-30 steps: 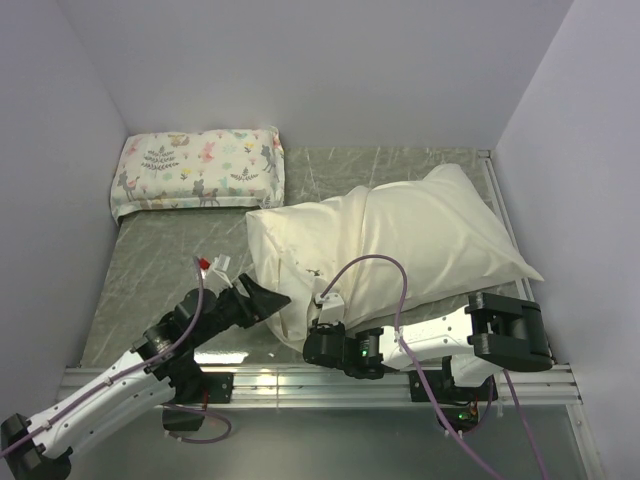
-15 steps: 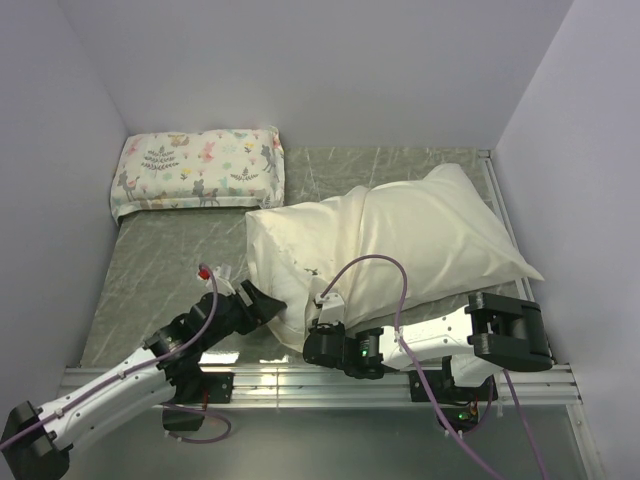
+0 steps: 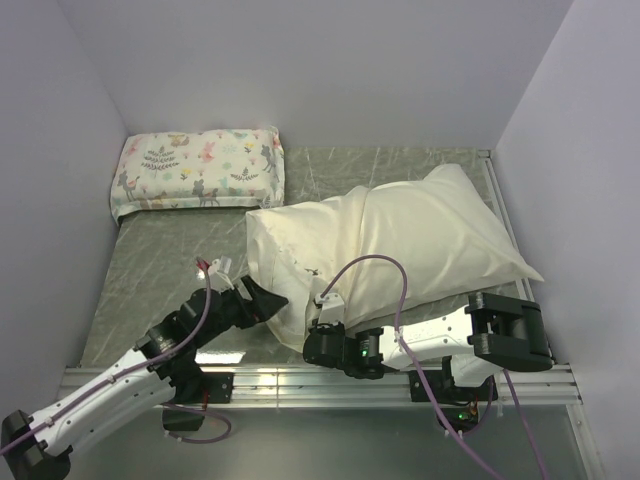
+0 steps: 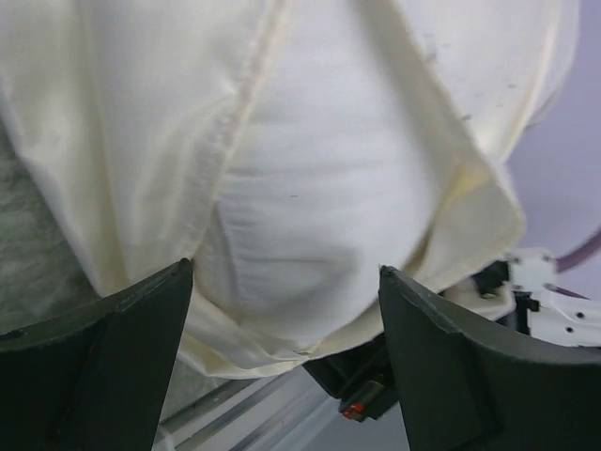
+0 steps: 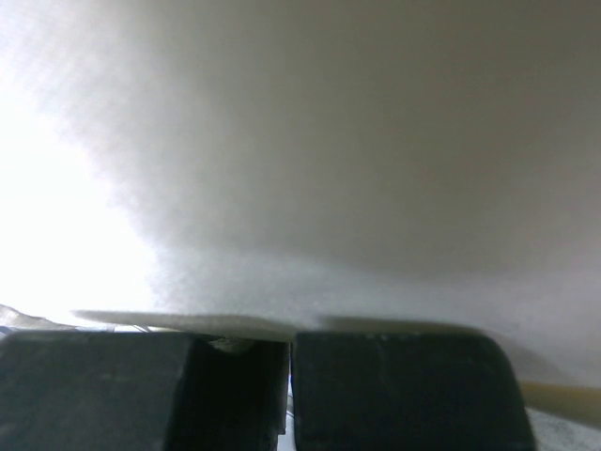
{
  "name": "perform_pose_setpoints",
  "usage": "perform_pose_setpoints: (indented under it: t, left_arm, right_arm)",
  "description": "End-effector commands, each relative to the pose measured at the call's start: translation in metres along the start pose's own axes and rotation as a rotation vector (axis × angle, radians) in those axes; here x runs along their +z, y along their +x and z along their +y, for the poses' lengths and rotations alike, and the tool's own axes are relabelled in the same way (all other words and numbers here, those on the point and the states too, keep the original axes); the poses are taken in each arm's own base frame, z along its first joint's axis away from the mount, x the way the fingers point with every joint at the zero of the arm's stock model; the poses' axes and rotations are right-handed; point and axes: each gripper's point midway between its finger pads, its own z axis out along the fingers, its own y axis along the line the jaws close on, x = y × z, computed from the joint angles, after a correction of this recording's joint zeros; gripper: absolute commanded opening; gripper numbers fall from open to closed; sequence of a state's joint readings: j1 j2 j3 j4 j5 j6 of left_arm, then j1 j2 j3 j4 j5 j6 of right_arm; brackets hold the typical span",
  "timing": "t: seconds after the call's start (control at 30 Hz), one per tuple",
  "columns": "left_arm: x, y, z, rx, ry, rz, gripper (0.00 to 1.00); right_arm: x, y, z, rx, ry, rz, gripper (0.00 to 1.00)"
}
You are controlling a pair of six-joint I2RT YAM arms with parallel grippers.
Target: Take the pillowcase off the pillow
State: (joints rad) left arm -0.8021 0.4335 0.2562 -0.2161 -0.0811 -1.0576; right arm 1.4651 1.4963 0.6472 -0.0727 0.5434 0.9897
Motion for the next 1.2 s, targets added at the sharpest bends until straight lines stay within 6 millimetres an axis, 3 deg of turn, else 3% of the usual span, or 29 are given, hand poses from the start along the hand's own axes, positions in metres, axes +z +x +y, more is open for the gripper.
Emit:
perform_pose_setpoints:
  t: [0.0, 0.2, 0.33, 0.4, 0.63, 0.73, 0.97, 1.0, 1.1, 1.13, 1.17]
  left_arm:
    - [-0.013, -0.009, -0.025, 0.062, 0.05, 0.014, 0.86]
    - [-0.015, -0.008, -0.034, 0.06, 0.077, 0.036, 0.88]
    - [-0.004, -0.004, -0.031, 0.054, 0.063, 0.049, 0.91]
    - [-0.001, -0.003, -0.043, 0.051, 0.127, 0.054, 0.92]
    - [0.021, 0.004, -0.039, 0.045, 0.117, 0.081, 0.94]
    - [0.031, 0.01, -0.028, 0.04, 0.061, 0.101, 0.94]
    - [0.04, 0.014, -0.033, 0.027, 0.106, 0.109, 0.94]
    - [0.042, 0.014, -0.035, 0.027, 0.109, 0.109, 0.92]
    - [0.047, 0.013, -0.036, 0.034, 0.099, 0.112, 0.64]
    - [0.049, 0.011, -0.037, 0.035, 0.093, 0.108, 0.38]
    - [0.05, 0.01, -0.039, 0.032, 0.091, 0.106, 0.24]
  right_arm:
    - [0.0, -0.009, 0.007, 0.025, -0.014, -0.026, 0.0]
    - [0.0, -0.009, 0.008, 0.022, -0.013, -0.022, 0.0]
    - [0.0, -0.01, 0.009, 0.022, -0.012, -0.023, 0.0]
    - [0.0, -0.01, 0.01, 0.02, -0.014, -0.023, 0.0]
    - [0.001, -0.009, 0.01, 0.015, -0.012, -0.018, 0.0]
    - [0.001, -0.008, 0.009, 0.014, -0.006, -0.016, 0.0]
    - [0.002, -0.01, 0.013, 0.007, -0.009, -0.016, 0.0]
    - [0.002, -0.01, 0.014, 0.006, -0.01, -0.015, 0.0]
    - [0.002, -0.012, 0.015, 0.003, -0.006, -0.022, 0.0]
    - [0.002, -0.013, 0.016, 0.003, -0.008, -0.023, 0.0]
    - [0.002, -0.013, 0.015, 0.001, -0.007, -0.024, 0.0]
